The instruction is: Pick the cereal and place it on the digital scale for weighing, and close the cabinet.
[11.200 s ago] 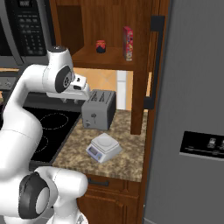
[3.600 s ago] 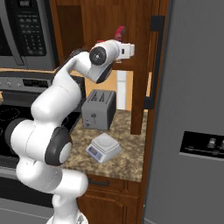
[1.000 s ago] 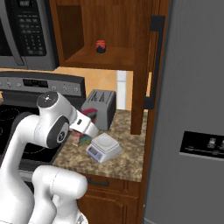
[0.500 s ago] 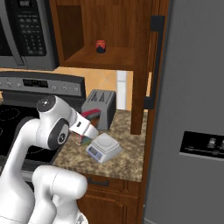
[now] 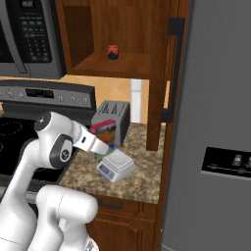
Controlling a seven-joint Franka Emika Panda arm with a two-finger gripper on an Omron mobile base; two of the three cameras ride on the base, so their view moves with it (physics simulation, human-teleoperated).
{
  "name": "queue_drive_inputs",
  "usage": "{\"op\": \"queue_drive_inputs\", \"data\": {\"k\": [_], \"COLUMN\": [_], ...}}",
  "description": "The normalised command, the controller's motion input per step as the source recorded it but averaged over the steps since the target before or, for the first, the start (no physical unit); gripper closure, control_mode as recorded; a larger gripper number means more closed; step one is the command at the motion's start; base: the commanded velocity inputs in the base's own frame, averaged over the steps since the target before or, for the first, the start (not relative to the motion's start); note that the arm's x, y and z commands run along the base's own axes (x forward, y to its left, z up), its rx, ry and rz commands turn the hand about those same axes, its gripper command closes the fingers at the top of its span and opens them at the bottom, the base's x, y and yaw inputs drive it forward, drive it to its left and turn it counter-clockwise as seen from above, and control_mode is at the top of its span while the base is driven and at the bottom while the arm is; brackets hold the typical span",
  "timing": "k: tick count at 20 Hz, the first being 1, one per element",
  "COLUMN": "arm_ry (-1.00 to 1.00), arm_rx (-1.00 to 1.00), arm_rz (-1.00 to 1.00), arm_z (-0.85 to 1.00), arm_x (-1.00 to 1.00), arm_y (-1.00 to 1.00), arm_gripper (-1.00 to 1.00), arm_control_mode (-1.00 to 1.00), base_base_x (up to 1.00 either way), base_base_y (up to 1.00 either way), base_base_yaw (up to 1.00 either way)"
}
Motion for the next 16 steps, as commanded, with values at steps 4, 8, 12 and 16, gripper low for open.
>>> {"op": "queue_drive_inputs", "data": {"k": [4,8,12,16], "arm_ry": [0.09,0.14,0.01,-0.29], "arm_rx": [-0.04,0.05,0.03,0.00], "arm_rz": [-0.04,0.00,0.00,0.00], "arm_z": [-0.25,-0.51,-0.46,-0.06], "arm_x": [0.06,0.00,0.11,0.08], "arm_y": [-0.01,-0.01,0.00,0.00], "arm_gripper": [1.00,1.00,1.00,1.00], "arm_control_mode": [-1.00,-1.00,-1.00,-1.00], "base_base_x": [0.00,0.00,0.00,0.00], "base_base_y": [0.00,0.00,0.00,0.00], "base_base_yaw": [0.00,0.00,0.00,0.00]}}
